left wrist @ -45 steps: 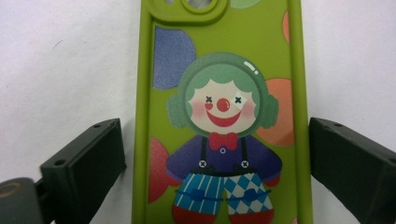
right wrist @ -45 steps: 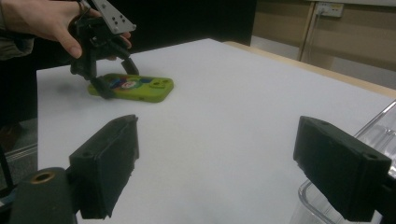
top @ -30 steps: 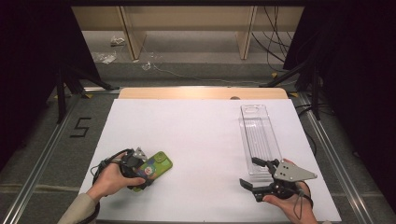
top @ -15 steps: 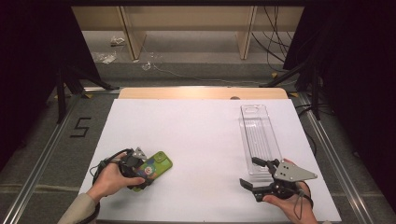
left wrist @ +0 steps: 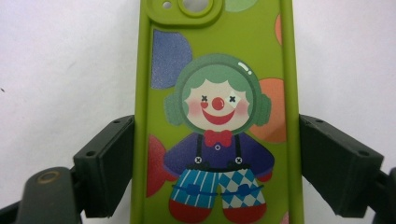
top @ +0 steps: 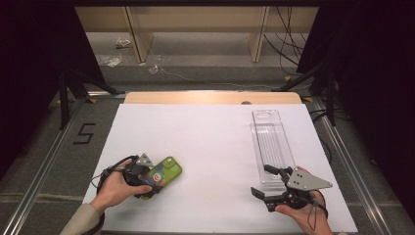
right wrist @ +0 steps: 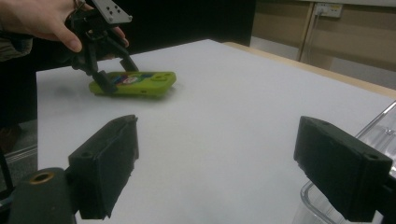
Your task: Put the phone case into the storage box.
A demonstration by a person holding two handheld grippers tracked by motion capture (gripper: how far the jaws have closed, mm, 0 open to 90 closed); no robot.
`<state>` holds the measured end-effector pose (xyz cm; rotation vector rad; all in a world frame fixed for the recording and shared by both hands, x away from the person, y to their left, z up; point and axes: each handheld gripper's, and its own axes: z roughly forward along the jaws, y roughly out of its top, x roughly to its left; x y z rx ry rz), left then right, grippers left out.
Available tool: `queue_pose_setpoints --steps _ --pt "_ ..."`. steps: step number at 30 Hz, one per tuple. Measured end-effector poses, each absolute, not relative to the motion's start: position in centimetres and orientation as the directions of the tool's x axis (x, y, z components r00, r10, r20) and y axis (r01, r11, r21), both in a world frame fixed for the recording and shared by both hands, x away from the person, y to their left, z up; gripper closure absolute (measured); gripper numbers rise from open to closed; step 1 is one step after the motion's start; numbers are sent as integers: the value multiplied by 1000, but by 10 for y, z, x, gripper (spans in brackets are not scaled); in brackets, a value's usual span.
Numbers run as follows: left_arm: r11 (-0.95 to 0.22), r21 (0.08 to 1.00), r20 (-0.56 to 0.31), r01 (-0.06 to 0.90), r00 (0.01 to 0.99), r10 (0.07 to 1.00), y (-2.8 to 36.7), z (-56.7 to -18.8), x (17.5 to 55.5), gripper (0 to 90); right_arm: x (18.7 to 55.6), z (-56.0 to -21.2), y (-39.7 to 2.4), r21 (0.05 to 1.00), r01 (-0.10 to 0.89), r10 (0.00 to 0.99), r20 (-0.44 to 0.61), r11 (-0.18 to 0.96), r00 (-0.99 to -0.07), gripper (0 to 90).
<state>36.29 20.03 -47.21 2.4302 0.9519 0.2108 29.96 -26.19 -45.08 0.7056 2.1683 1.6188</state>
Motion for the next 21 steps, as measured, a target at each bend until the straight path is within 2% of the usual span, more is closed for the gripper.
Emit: queue_pose_setpoints --steps 21 --pt "-528 658 -48 537 730 682 192 -461 354 162 301 -450 -261 957 188 586 22 223 -810 141"
